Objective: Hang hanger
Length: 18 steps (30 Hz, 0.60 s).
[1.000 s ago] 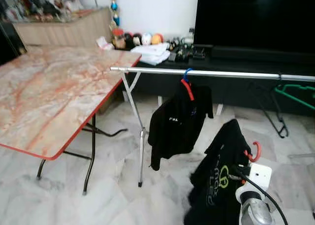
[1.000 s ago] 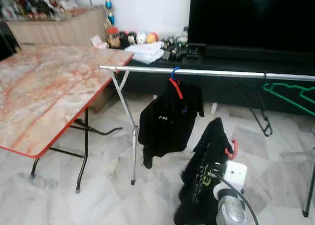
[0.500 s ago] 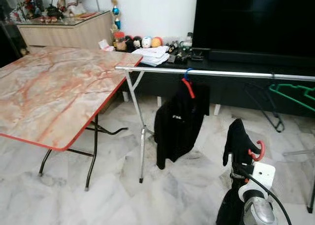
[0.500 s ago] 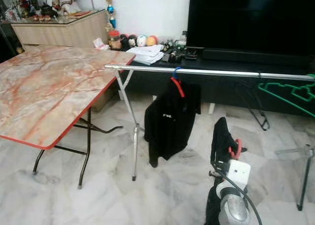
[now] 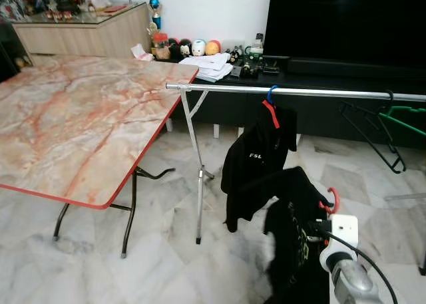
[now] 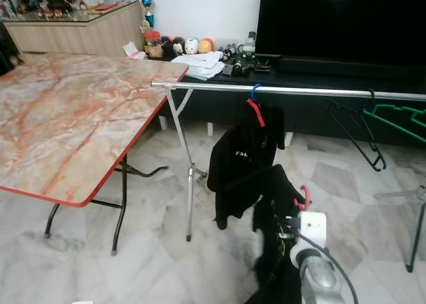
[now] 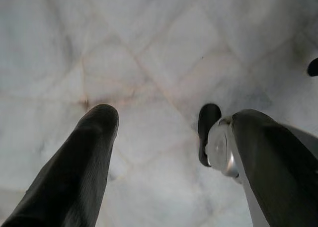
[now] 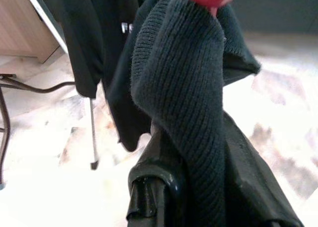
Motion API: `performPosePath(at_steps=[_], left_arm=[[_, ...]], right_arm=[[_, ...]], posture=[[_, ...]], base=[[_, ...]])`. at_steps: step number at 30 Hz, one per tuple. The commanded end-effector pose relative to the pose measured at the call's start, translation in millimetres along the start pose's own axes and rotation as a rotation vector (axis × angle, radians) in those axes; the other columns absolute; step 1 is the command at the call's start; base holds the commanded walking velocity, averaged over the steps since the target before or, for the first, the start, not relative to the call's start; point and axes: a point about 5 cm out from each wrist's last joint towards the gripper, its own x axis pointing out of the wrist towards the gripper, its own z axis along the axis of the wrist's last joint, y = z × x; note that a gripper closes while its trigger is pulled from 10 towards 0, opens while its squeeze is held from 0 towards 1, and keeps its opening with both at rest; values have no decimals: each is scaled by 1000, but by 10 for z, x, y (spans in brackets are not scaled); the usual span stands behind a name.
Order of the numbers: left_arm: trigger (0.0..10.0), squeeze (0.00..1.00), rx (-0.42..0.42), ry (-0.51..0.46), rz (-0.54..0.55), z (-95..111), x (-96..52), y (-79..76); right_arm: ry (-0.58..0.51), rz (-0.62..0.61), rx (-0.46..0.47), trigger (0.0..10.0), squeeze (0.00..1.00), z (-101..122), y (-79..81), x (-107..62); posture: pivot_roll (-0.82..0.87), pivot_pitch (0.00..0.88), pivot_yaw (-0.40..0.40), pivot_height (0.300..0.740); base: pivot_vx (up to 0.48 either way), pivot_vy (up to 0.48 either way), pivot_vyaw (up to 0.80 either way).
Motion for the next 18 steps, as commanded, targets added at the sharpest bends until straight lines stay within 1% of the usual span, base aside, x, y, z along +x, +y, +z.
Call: performPosePath(at_steps=[1, 2, 3, 4, 5, 6, 12, 14, 15, 16, 18], left_arm=[[10000, 0, 37, -3, 5, -9, -8, 28], [10000, 0, 38, -9, 4, -2, -7, 29], [10000, 0, 43, -70, 4, 194, 18, 155], [10000, 0, 52, -180, -5, 545, 36, 327], [10000, 0, 52, -180, -5, 545, 36, 327], [10000, 0, 65, -236, -20, 720, 39, 364], [10000, 0, 157, -328, -60, 1052, 41, 351], [10000, 0, 183, -364, -79, 1173, 34, 342], [10000, 0, 215, -388, -114, 1262, 25, 319], [10000, 0, 269, -410, -161, 1364, 13, 285], [10000, 0, 332, -414, -195, 1408, 4, 256]], right_arm=[[-4, 6, -34, 10000, 0, 71, -60, 16], [5, 17, -38, 10000, 0, 70, -63, 16], [23, 37, -53, 10000, 0, 64, -61, 18], [24, 82, -75, 10000, 0, 76, -42, 21], [24, 82, -75, 10000, 0, 76, -42, 21], [33, 119, -85, 10000, 0, 83, -16, 29], [114, 195, -171, 10000, 0, 53, 28, 61], [148, 277, -194, 10000, 0, 21, 93, 52], [165, 346, -239, 10000, 0, 8, 133, 38], [183, 437, -303, 10000, 0, -5, 177, 14], [196, 506, -345, 10000, 0, -16, 199, -7]], posture=[[35, 0, 47, 740], [34, 0, 49, 740], [32, 0, 51, 740], [30, 0, 55, 740], [30, 0, 55, 740], [29, 0, 57, 740], [25, 0, 54, 740], [29, 0, 59, 740], [33, 0, 66, 740], [42, 0, 72, 740], [43, 0, 73, 740]], base=[[0, 0, 0], [0, 0, 0], [0, 0, 0], [0, 0, 0], [0, 0, 0], [0, 0, 0], [0, 0, 0], [0, 0, 0], [0, 0, 0], [0, 0, 0], [0, 0, 0]])
